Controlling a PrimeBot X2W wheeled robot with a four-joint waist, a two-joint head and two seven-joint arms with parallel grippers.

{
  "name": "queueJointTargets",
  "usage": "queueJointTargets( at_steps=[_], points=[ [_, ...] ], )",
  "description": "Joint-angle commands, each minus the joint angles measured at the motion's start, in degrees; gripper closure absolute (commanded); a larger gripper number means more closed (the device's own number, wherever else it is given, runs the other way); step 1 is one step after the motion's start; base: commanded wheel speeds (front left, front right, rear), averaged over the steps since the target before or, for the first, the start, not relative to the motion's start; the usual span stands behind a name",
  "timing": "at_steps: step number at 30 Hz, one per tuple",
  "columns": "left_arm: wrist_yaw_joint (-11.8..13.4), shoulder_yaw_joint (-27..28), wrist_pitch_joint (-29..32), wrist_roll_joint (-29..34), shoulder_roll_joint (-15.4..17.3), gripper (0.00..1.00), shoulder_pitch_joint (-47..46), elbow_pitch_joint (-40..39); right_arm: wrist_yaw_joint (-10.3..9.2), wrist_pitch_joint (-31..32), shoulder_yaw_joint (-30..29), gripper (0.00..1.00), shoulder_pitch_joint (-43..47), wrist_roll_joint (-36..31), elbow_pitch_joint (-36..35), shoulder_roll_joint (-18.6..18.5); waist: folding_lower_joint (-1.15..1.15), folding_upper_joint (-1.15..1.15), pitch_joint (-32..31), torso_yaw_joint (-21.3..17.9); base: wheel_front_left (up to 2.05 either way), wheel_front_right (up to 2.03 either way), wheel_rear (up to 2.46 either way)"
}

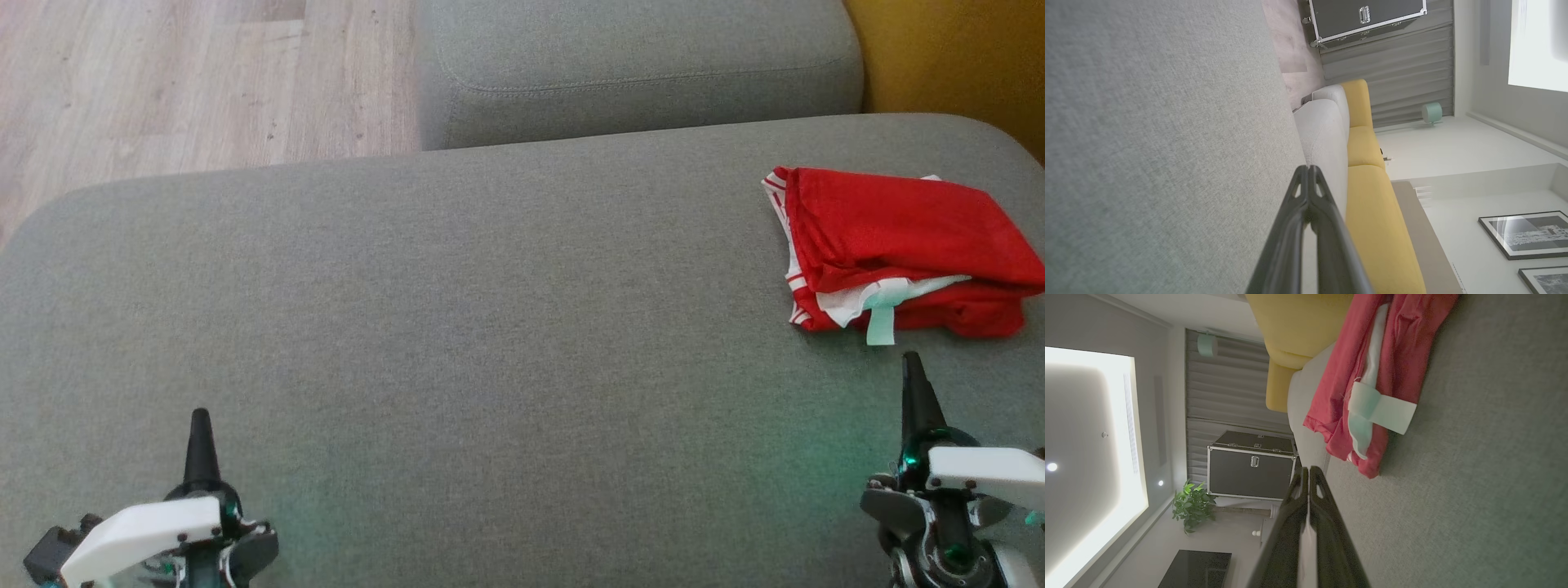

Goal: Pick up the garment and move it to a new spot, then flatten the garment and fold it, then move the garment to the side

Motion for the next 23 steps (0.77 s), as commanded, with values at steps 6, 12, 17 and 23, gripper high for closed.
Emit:
queueJointTargets(
  at_steps=[6,12,17,23],
  points=[
    [0.1,2.2,1.5,-4.3,0.3,1.00,-3.3,-2.1,-0.04,1.5,0.4,1.00,-3.0,4.8,-2.7,-0.3,0.00,0.00,0.1,0.1,0.00,0.00,0.00],
    [0.1,2.6,2.5,-7.7,0.3,1.00,-3.7,-2.2,-0.04,2.5,0.0,1.00,-3.1,8.4,-3.0,-0.3,0.00,0.00,0.2,0.2,0.00,0.00,0.00],
    [0.1,3.0,3.3,-10.4,0.3,1.00,-4.0,-2.3,-0.04,3.3,-0.3,1.00,-3.2,11.3,-3.3,-0.3,0.00,0.00,0.2,0.3,0.00,0.00,0.00],
    [0.1,3.1,3.6,-11.5,0.3,1.00,-4.1,-2.4,-0.04,3.6,-0.4,1.00,-3.2,12.4,-3.5,-0.3,0.00,0.00,0.3,0.3,0.00,0.00,0.00]
  ],
)
